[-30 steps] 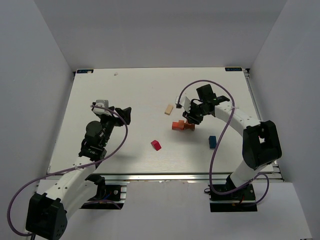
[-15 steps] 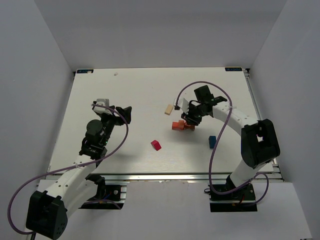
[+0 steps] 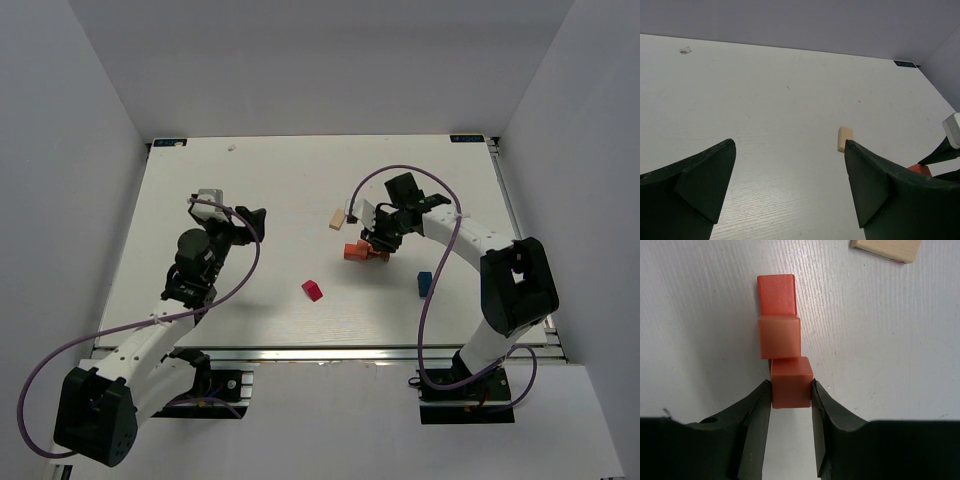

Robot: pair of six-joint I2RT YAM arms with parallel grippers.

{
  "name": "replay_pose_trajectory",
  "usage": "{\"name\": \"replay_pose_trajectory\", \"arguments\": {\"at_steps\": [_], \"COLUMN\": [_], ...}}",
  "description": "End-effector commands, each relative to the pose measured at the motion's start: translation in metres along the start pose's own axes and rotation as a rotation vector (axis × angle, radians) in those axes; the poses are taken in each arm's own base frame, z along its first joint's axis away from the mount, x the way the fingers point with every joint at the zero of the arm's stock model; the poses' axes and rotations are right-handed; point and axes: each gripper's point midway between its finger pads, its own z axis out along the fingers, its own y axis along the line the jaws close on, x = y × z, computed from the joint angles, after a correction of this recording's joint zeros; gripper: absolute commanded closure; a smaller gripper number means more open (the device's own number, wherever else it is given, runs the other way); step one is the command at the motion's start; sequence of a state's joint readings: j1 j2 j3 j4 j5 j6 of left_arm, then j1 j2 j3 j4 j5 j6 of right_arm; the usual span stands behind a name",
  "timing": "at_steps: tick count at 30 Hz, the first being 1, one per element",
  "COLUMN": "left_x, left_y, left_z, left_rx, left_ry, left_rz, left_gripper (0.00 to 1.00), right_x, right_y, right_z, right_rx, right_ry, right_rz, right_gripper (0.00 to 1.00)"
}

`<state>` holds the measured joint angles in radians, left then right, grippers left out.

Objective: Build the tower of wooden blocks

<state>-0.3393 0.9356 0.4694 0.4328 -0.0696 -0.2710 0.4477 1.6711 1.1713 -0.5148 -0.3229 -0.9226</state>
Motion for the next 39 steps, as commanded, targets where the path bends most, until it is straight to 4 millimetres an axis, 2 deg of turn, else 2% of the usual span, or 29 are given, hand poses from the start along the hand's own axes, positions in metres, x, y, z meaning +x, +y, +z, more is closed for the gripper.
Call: {"name": "replay_pose_trajectory", "arguments": {"at_steps": [1,39], "left_x": [-0.015,-0.001], "left_y": [-0.002,0.004], "left_z": [0.004,0.008], "left_rx": [-0.006,-0.026], "left_ry": [-0.022,0.028], "left_rz": [-0.003,0.017], "left_gripper": [0.02,0.02], "right_x": [-0.003,-0.002], "right_y": [-0.001,0.008], "right_z": [0.001,0.009], "right_rx": [0.012,-0.013], "right_ry": [-0.006,0.039], "right_rz": [-0.027,-0.087], "right_gripper": [0.77,0.65]}}
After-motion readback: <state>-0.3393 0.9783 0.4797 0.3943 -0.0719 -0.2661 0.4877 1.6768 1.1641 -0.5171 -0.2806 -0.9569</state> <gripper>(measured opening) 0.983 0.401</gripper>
